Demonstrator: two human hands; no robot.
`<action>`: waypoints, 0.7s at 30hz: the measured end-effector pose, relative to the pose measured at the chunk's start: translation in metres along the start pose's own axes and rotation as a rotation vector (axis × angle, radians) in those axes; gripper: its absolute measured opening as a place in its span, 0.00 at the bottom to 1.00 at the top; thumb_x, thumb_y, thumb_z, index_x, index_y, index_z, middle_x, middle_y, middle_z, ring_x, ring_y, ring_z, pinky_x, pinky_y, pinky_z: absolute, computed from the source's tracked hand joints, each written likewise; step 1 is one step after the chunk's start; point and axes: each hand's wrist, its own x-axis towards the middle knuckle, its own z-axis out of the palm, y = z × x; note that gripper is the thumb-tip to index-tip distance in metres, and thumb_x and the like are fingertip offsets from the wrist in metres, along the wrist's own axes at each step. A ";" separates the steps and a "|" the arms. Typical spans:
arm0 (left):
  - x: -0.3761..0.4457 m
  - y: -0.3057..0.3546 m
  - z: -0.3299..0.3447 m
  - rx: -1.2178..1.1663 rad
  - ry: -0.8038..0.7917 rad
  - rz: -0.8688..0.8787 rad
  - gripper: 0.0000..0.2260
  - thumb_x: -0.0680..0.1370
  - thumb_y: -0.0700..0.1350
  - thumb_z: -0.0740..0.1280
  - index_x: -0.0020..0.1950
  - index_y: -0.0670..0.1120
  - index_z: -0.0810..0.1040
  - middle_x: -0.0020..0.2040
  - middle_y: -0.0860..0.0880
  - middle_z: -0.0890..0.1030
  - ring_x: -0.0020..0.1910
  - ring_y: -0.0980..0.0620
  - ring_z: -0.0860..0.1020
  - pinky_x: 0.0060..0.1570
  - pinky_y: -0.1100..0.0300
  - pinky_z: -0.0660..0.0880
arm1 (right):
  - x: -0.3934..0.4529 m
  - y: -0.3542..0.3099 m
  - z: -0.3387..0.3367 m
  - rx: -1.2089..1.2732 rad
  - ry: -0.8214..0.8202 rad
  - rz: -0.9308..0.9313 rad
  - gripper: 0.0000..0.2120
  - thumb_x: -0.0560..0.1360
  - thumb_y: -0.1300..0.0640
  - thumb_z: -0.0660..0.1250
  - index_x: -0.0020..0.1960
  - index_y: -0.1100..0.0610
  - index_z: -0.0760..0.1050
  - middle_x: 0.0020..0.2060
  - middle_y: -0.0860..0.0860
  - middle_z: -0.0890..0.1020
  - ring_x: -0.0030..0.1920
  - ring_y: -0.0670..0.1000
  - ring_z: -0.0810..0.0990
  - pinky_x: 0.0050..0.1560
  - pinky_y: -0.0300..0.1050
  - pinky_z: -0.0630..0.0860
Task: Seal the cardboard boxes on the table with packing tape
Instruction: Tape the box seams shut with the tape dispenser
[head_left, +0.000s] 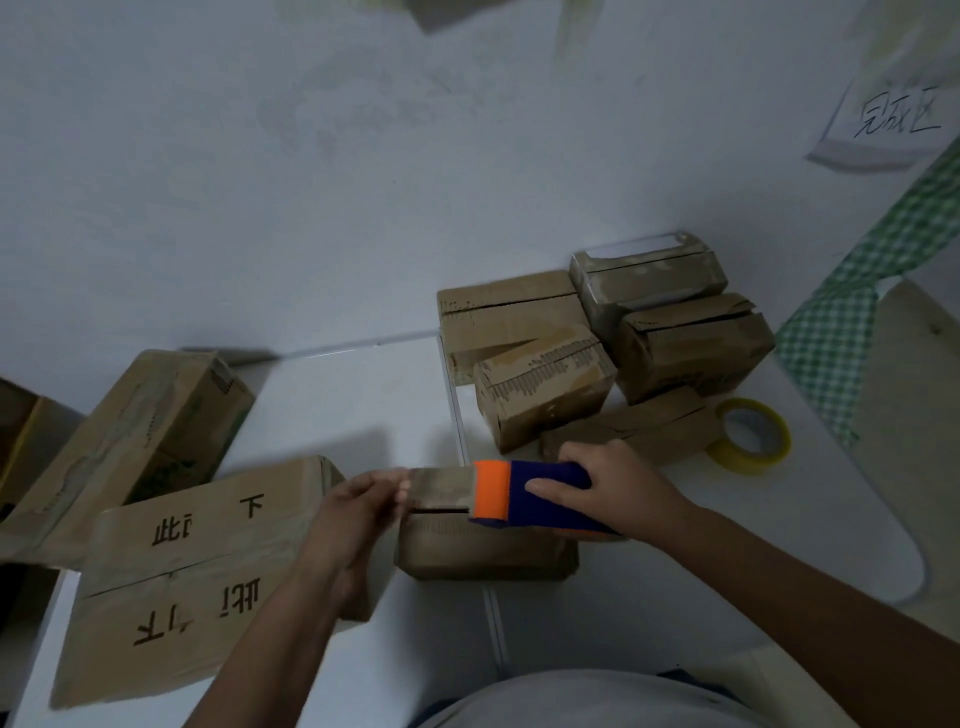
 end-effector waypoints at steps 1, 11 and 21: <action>0.003 0.001 -0.016 0.031 0.081 0.005 0.07 0.78 0.39 0.68 0.44 0.42 0.86 0.40 0.45 0.84 0.42 0.51 0.80 0.48 0.59 0.78 | -0.001 0.005 -0.004 -0.055 -0.012 0.014 0.20 0.72 0.30 0.61 0.42 0.47 0.72 0.35 0.44 0.78 0.35 0.40 0.77 0.33 0.35 0.67; 0.011 -0.013 -0.015 0.767 0.279 0.104 0.07 0.81 0.45 0.65 0.49 0.43 0.80 0.40 0.47 0.81 0.35 0.55 0.78 0.34 0.60 0.71 | 0.012 0.015 0.003 -0.304 -0.066 0.049 0.23 0.70 0.26 0.58 0.39 0.46 0.69 0.34 0.44 0.76 0.36 0.43 0.75 0.34 0.41 0.69; 0.025 -0.046 0.006 0.582 0.255 -0.090 0.11 0.82 0.39 0.62 0.42 0.39 0.79 0.32 0.45 0.75 0.32 0.49 0.71 0.32 0.59 0.68 | 0.016 0.016 0.006 -0.349 -0.089 0.062 0.25 0.70 0.26 0.58 0.40 0.48 0.69 0.34 0.44 0.73 0.35 0.44 0.73 0.31 0.41 0.64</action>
